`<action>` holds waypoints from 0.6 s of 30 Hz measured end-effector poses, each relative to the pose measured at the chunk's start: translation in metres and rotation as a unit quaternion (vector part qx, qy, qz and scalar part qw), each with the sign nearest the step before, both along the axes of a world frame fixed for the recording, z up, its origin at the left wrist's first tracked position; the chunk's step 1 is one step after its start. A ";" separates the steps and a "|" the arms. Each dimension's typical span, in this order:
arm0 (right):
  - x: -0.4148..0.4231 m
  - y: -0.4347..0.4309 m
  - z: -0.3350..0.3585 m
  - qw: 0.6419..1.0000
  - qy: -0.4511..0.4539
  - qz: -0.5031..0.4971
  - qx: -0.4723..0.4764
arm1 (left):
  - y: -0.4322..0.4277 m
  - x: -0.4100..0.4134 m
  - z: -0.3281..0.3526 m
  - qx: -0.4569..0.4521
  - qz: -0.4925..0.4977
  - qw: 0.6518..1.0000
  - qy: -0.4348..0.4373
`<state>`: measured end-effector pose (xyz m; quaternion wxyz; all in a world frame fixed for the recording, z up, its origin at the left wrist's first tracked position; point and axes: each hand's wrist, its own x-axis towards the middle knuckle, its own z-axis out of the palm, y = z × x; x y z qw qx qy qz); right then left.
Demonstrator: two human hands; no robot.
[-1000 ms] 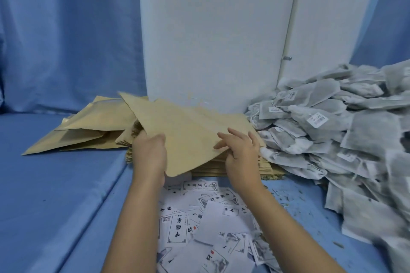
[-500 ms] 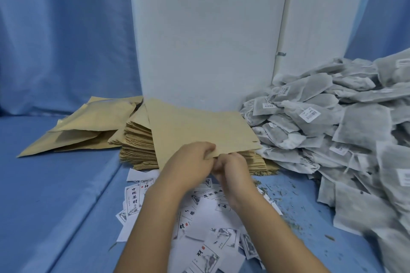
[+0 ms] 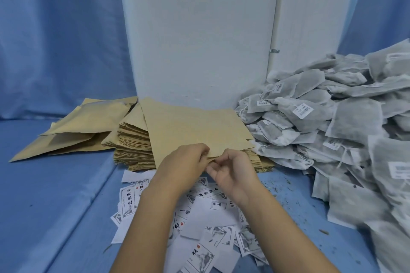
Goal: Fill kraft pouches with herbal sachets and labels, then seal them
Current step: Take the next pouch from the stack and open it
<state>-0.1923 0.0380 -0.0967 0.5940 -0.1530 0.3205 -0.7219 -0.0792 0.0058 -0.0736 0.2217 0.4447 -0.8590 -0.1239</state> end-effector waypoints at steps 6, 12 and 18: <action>0.001 0.003 0.006 0.999 0.015 0.011 -0.033 | 0.002 -0.006 -0.003 -0.102 0.032 0.994 -0.014; 0.001 0.001 0.002 0.997 0.079 -0.011 -0.021 | 0.000 -0.006 -0.002 -0.113 0.032 0.993 -0.016; 0.001 0.001 0.003 0.998 0.057 -0.032 0.014 | 0.002 -0.010 -0.001 -0.136 0.022 0.989 -0.047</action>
